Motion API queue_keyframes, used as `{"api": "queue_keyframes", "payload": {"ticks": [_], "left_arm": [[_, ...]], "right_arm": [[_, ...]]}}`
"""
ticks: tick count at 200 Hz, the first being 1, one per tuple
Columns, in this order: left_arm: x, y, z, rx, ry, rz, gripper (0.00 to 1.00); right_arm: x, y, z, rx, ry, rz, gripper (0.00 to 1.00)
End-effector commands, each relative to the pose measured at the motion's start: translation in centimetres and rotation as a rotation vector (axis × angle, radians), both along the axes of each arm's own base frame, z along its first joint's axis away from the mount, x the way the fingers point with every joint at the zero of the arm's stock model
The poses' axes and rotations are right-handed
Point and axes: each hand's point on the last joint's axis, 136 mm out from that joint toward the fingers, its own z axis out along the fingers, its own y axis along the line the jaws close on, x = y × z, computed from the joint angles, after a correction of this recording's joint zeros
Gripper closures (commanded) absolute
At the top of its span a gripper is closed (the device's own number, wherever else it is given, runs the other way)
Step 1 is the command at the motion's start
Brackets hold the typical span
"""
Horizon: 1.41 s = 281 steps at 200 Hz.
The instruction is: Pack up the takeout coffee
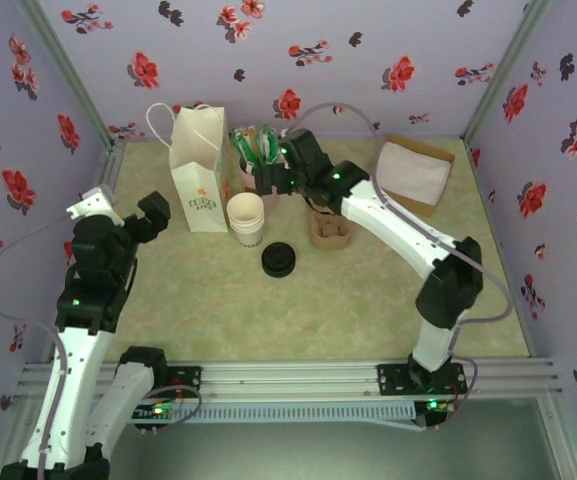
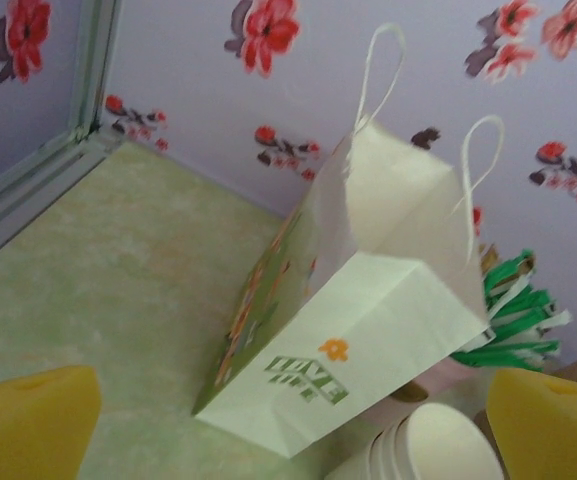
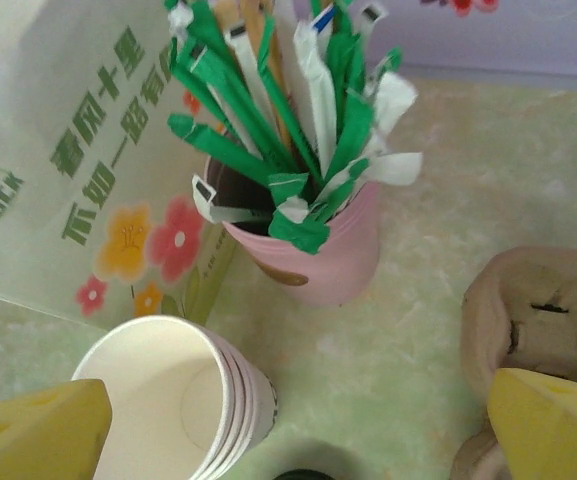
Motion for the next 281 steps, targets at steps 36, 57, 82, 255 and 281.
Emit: {"api": "queue_keyframes", "payload": {"ticks": [36,57,82,255,281], "left_arm": [[-0.7,0.5,-1.2,0.021,0.035,0.018,0.0],[-1.0,0.4,-1.3,0.037,0.035,0.007,0.0],[-1.2,0.5,-1.2,0.039,0.026,0.009,0.0],[-1.0,0.3,-1.5,0.05,0.029,-0.004,0.0],[-1.0,0.2,-1.5,0.054,0.029,-0.008,0.0]], "right_arm": [[-0.2,2.7,-1.5,-0.132,0.095,0.092,0.15],[-0.4,3.2,-2.4,-0.173,0.122,0.107,0.23],[-1.0,4.0,-3.8,-0.218,0.145,0.129,0.3],[-0.2,6.0,-9.5,-0.271,0.255,0.171,0.69],[-0.2,6.2,-9.8,-0.274,0.266,0.174,0.77]]}}
